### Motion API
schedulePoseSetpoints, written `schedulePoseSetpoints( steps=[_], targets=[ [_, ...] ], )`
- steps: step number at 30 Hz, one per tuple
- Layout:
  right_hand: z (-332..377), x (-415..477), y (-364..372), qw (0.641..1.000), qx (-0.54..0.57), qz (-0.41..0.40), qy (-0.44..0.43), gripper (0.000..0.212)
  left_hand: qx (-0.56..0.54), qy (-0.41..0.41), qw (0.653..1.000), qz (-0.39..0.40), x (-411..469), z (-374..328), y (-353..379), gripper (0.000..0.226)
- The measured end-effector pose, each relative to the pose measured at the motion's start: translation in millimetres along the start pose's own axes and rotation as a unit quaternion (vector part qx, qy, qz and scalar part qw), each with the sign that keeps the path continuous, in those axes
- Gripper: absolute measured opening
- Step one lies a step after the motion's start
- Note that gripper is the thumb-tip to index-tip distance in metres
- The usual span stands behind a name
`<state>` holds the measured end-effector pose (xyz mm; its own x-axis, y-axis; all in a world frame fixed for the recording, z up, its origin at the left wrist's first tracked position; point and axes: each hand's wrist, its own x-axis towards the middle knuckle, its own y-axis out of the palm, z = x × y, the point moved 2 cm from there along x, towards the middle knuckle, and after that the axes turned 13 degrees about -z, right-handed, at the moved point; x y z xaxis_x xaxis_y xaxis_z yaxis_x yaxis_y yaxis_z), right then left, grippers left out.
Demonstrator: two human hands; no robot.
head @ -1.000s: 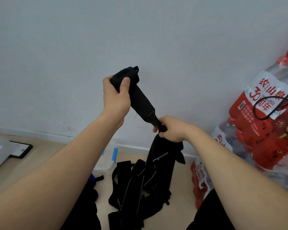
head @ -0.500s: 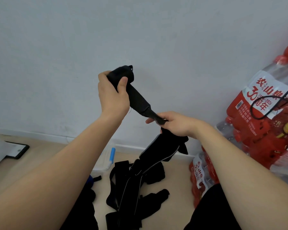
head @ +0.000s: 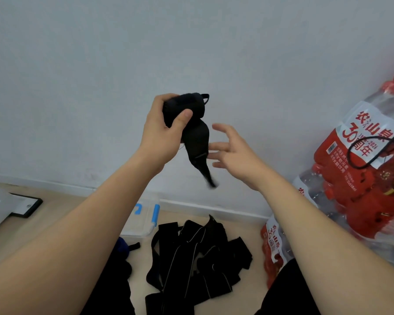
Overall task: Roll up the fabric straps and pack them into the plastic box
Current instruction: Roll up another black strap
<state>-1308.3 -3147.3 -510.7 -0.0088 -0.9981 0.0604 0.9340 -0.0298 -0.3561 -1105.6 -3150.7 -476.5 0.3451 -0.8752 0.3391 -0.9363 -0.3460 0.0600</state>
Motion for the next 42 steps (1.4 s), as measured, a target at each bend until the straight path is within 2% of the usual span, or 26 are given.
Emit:
schedulePoseSetpoints(
  steps=[2,3,8,10,12,14,15,17,20,22,25,30,32,35,38,40,42],
  targets=[
    [16,-6,0,0.984,0.166,0.029,0.049,0.066,-0.012,-0.003,1.0,0.017,1,-1,-3,0.031],
    [23,-10,0,0.974,0.215,0.042,0.063,0.062,-0.015,-0.004,0.999,0.029,0,-2,-4,0.03],
    [33,-20,-5,0.963,0.262,0.068,0.007,0.067,0.005,-0.032,0.993,0.115,-2,-6,-9,0.027],
    [37,-25,-8,0.972,0.225,0.031,-0.056,0.05,-0.001,-0.067,0.987,0.148,-4,-7,-9,0.026],
    [37,-24,-13,0.982,0.09,-0.088,-0.143,0.026,-0.008,-0.115,0.978,0.175,-7,-7,-7,0.024],
    [37,-22,-15,0.959,-0.041,-0.196,-0.2,0.033,-0.001,-0.151,0.968,0.201,-12,-6,-5,0.026],
    [37,-22,-14,0.946,-0.071,-0.224,-0.221,0.034,-0.004,-0.165,0.964,0.21,-15,-6,-2,0.028],
    [39,-24,-12,0.935,-0.067,-0.238,-0.256,0.023,-0.031,-0.189,0.957,0.217,-23,-8,4,0.028],
    [40,-23,-8,0.918,-0.089,-0.276,-0.269,0.028,-0.072,-0.219,0.951,0.207,-31,-10,11,0.044],
    [41,-22,-7,0.916,-0.104,-0.293,-0.254,0.034,-0.024,-0.172,0.962,0.209,-34,-9,13,0.05],
    [39,-19,-4,0.933,-0.064,-0.285,-0.209,0.032,0.043,-0.071,0.979,0.185,-36,-7,10,0.042],
    [39,-19,-5,0.965,0.052,-0.232,-0.107,0.016,0.05,-0.03,0.983,0.175,-39,-9,6,0.02],
    [39,-20,-3,0.972,0.101,-0.2,-0.067,0.02,0.038,-0.025,0.985,0.169,-40,-11,5,0.031],
    [40,-21,8,0.981,0.14,-0.131,0.011,0.016,0.087,0.031,0.981,0.172,-41,-13,7,0.04],
    [37,-25,17,0.973,0.204,-0.057,0.09,0.035,0.109,0.074,0.973,0.192,-42,-14,8,0.04],
    [37,-28,16,0.961,0.259,-0.018,0.098,0.034,0.106,0.071,0.968,0.215,-44,-13,9,0.045],
    [39,-29,12,0.96,0.267,-0.034,0.072,0.027,0.112,0.069,0.964,0.23,-45,-12,11,0.045]
  ],
)
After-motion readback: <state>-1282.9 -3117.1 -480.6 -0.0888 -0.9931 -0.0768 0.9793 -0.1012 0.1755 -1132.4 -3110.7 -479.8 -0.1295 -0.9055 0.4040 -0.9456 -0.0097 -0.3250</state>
